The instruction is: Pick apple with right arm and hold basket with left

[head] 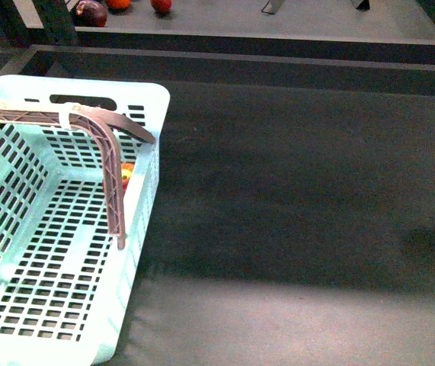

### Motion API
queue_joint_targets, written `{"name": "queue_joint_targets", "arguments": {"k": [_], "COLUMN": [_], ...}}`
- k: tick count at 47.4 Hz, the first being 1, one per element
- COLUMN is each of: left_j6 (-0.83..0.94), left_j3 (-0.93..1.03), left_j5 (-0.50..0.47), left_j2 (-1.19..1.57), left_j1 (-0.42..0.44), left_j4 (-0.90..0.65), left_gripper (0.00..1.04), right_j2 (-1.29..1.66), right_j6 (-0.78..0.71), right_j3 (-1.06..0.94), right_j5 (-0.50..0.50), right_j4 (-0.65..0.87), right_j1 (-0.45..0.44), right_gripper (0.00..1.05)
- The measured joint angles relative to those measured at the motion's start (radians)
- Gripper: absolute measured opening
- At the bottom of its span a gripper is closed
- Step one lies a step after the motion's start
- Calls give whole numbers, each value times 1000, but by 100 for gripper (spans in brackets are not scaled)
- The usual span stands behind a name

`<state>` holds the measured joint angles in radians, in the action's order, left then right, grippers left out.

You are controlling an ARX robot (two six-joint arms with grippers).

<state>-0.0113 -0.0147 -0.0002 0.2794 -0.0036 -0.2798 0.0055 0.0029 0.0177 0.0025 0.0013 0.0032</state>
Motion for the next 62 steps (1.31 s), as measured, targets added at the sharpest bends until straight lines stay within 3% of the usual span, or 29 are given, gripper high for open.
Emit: {"name": "queue_joint_targets", "arguments": {"k": [18, 23, 58, 62], "left_j6": [0, 0, 0, 0], "left_j3": [0, 0, 0, 0], "left_j5": [0, 0, 0, 0], "left_j2": [-108, -257, -273, -273], "left_j1": [0, 0, 0, 0], "left_j4": [109, 271, 278, 278], "left_gripper": [3, 3, 3, 17], "right_j2": [0, 0, 0, 0], "right_j6": [0, 0, 0, 0], "right_j3": [0, 0, 0, 0], "right_j5": [0, 0, 0, 0], "right_j4": [0, 0, 0, 0], "right_j1": [0, 0, 0, 0], "right_gripper": [96, 96, 96, 96]}}
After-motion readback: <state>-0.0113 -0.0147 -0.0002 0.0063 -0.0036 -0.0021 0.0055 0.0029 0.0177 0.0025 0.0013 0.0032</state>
